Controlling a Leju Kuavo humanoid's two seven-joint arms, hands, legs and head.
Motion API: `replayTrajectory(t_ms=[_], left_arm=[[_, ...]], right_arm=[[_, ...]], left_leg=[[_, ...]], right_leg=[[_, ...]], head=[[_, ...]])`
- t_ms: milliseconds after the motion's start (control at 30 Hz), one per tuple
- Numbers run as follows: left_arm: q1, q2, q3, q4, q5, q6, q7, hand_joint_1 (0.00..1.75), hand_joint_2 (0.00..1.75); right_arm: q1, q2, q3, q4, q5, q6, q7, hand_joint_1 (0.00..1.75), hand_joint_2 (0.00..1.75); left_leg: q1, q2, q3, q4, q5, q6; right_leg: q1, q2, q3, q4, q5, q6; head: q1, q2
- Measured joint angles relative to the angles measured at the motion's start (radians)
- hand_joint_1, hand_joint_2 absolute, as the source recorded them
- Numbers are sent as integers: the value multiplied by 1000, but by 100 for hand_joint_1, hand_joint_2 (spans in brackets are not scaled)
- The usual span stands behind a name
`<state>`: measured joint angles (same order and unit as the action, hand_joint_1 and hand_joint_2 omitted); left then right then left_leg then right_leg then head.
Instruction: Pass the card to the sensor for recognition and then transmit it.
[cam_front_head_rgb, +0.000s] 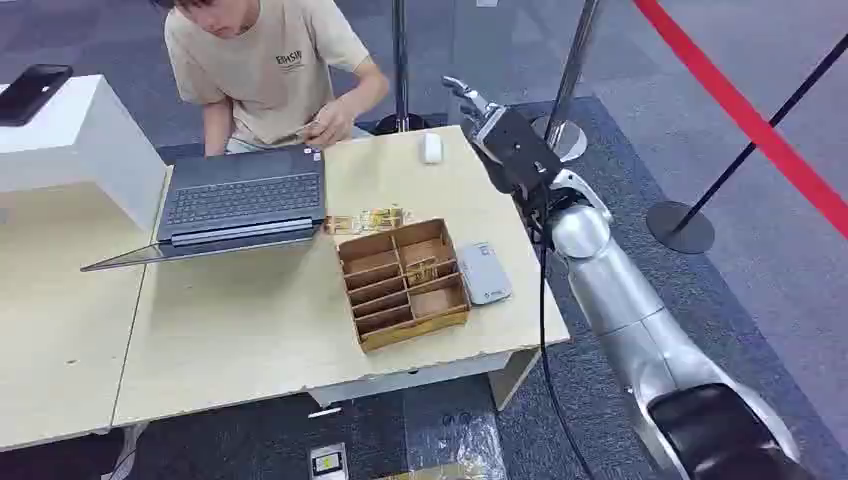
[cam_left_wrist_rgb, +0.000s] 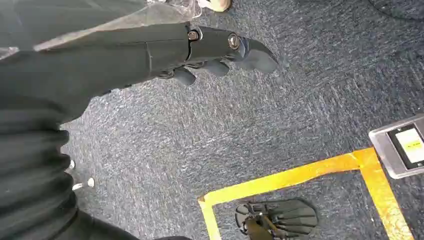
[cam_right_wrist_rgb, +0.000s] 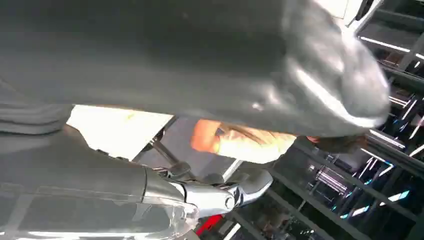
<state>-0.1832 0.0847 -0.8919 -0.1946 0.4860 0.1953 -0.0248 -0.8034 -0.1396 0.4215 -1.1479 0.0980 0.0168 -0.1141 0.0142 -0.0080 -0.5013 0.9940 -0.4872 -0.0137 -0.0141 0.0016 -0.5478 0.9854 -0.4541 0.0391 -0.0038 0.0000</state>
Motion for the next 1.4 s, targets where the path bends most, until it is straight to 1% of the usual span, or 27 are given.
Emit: replayTrajectory(t_ms=[133,267,300,500,567,633,767,800,833,967,1200,1267,1400], left_arm=[[-1,0,-3,0,0,0,0,0,175],[-1,0,-5,0,0,0,3,0,175],[-1,0,-6,0,0,0,3,0,175],[-1,-1,-6,0,0,0,3,0,175],[-1,-1,-6,0,0,0,3,0,175],[-1,-1,-7,0,0,0,4,0,175],[-2,-1,-7,0,3,-3,5,0,175],[-3,-1,-7,0,4,-3,5,0,175],[-3,-1,-7,0,6,-3,5,0,175],[-7,-1,-7,0,6,-3,6,0,175],[-10,-1,-7,0,9,-3,6,0,175],[-10,-1,-7,0,9,-3,6,0,175],[-11,-2,-8,0,9,-3,7,0,175]], right_arm=[[-2,1,2,4,4,-1,0,0,0],[-11,0,10,10,107,-50,5,0,0],[-14,-1,12,13,117,-54,8,0,0],[-20,-2,24,19,130,-57,9,0,0],[-22,-3,29,22,145,-72,11,0,0],[-25,-3,34,27,197,-113,18,0,0],[-40,-5,48,48,392,-199,25,0,0],[-42,-5,52,53,445,-225,30,0,175],[-42,-6,59,58,490,-246,33,0,175],[-43,-10,79,79,580,-300,34,0,175],[-40,-11,105,109,642,-352,25,0,175],[-38,-11,109,113,672,-376,20,0,175],[-20,-10,119,117,854,-500,8,0,175]], left_leg=[[0,0,0,0,0,0],[0,0,0,0,0,0],[0,0,0,0,0,0],[0,0,0,0,0,0],[0,0,0,0,0,0],[0,0,0,0,0,0],[0,0,0,0,0,0],[0,0,0,0,0,0],[0,0,0,0,0,0],[0,0,0,0,0,0],[0,0,0,0,0,0],[0,0,0,0,0,0],[0,0,0,0,0,0]], right_leg=[[0,0,0,0,0,0],[0,0,0,0,0,0],[0,0,0,0,0,0],[0,0,0,0,0,0],[0,0,0,0,0,0],[0,0,0,0,0,0],[0,0,0,0,0,0],[0,0,0,0,0,0],[0,0,0,0,0,0],[0,0,0,0,0,0],[0,0,0,0,0,0],[0,0,0,0,0,0],[0,0,0,0,0,0]], head=[[0,0],[0,0],[0,0],[0,0],[0,0],[0,0],[0,0],[0,0],[0,0],[0,0],[0,0],[0,0],[0,0]])
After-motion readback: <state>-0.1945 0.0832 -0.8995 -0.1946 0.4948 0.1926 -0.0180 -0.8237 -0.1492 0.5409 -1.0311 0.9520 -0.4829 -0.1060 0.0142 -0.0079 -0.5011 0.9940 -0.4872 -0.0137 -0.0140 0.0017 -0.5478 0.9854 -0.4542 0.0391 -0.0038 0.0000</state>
